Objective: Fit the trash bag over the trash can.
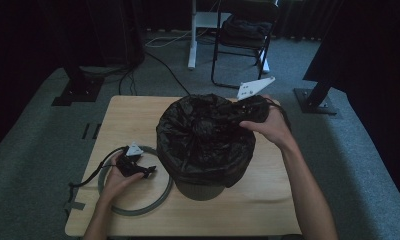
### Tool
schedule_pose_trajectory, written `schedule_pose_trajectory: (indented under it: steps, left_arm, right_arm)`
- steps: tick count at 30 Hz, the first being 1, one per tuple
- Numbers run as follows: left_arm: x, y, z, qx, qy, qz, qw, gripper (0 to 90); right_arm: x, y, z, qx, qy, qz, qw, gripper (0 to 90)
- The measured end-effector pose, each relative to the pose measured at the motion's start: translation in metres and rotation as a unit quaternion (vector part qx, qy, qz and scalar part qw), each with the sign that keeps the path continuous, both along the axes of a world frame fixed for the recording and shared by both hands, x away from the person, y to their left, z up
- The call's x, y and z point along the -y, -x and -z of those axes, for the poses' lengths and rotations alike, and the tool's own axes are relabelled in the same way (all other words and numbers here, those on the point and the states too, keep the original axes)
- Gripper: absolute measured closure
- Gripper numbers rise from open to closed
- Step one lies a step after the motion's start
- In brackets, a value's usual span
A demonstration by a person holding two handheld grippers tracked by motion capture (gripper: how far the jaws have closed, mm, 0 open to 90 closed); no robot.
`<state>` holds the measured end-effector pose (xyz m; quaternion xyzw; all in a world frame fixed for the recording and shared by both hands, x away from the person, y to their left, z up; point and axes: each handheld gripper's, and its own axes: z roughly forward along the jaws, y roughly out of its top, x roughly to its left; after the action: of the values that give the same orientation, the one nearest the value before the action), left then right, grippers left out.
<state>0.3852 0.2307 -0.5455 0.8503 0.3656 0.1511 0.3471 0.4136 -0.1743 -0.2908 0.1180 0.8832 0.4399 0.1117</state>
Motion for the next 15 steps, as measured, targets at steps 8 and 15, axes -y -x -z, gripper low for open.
schedule_pose_trajectory:
  steps: [8,15]
  left_arm:
    - [0.000,0.000,0.000,0.000,0.000,0.000,1.0000,10.8]
    - [0.000,0.000,0.000,0.000,0.000,0.000,1.0000,10.8]
  right_arm:
    - [-0.008,-0.001,0.006,-0.012,0.040,-0.008,0.9991,55.0]
    - [-0.012,0.000,0.008,-0.015,0.061,-0.014,0.9979,53.3]
